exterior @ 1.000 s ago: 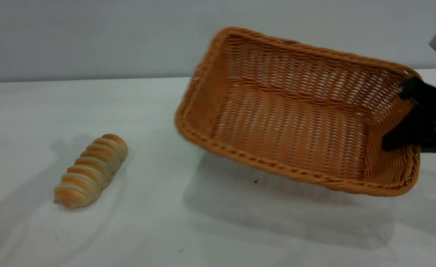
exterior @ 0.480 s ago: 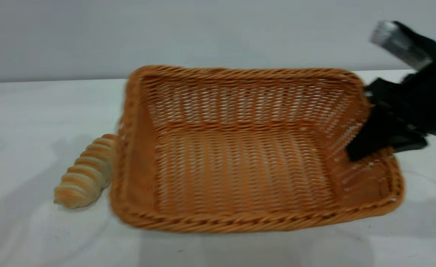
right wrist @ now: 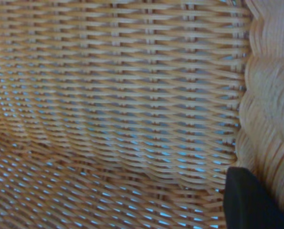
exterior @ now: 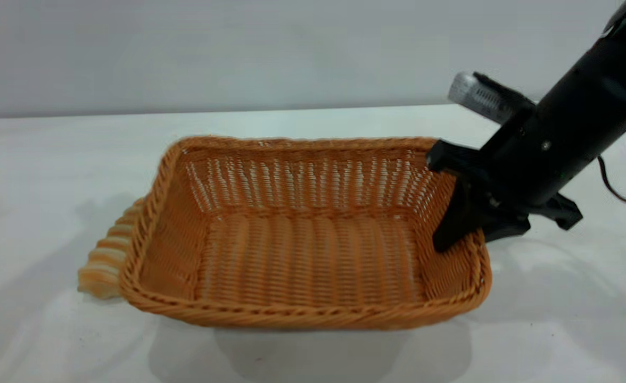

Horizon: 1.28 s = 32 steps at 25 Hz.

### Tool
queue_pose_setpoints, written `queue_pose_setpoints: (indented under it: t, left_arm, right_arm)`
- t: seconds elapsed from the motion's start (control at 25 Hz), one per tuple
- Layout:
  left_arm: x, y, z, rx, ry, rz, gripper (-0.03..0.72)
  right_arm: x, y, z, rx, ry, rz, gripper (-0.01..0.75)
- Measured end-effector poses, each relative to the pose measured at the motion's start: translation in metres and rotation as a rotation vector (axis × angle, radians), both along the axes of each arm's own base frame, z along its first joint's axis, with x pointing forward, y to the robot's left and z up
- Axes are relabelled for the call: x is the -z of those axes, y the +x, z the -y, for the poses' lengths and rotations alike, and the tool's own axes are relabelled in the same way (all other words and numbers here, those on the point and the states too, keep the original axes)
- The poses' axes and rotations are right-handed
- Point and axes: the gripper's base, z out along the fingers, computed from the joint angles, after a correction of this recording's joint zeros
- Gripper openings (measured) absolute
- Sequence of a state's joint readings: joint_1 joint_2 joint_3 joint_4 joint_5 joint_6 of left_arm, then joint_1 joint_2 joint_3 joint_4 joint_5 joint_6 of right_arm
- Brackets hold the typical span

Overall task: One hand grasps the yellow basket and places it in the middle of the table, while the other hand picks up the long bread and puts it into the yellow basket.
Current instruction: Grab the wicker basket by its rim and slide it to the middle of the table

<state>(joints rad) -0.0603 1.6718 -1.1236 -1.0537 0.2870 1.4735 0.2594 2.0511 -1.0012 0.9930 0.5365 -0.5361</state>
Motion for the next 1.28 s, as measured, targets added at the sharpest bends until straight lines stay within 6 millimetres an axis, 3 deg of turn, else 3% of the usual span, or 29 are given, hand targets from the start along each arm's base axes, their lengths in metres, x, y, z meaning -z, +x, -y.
queue_pose_setpoints:
  t: [0.24,0.72,0.88,1.08,1.16,1.28]
  left_arm:
    - [0.000,0.000,0.000,0.000,0.000,0.000,0.237]
    - [0.000,0.000,0.000,0.000,0.000,0.000,0.237]
    - [0.000,0.000,0.000,0.000,0.000,0.000,0.237]
    - [0.000,0.000,0.000,0.000,0.000,0.000,0.237]
    - [0.000,0.000,0.000,0.000,0.000,0.000,0.237]
    - [0.000,0.000,0.000,0.000,0.000,0.000,0.237]
  right_arm:
    - [0.015,0.000,0.002,0.033,-0.020,-0.036,0.085]
    - [0.015,0.001,0.002,0.039,-0.025,-0.029,0.101]
    - [0.015,0.002,0.002,0.029,-0.028,-0.012,0.244]
    - [0.014,0.004,0.002,0.026,-0.029,-0.003,0.506]
    - [0.014,0.004,0.002,0.027,-0.030,-0.001,0.553]
    - [0.013,0.005,0.003,0.026,-0.038,0.016,0.566]
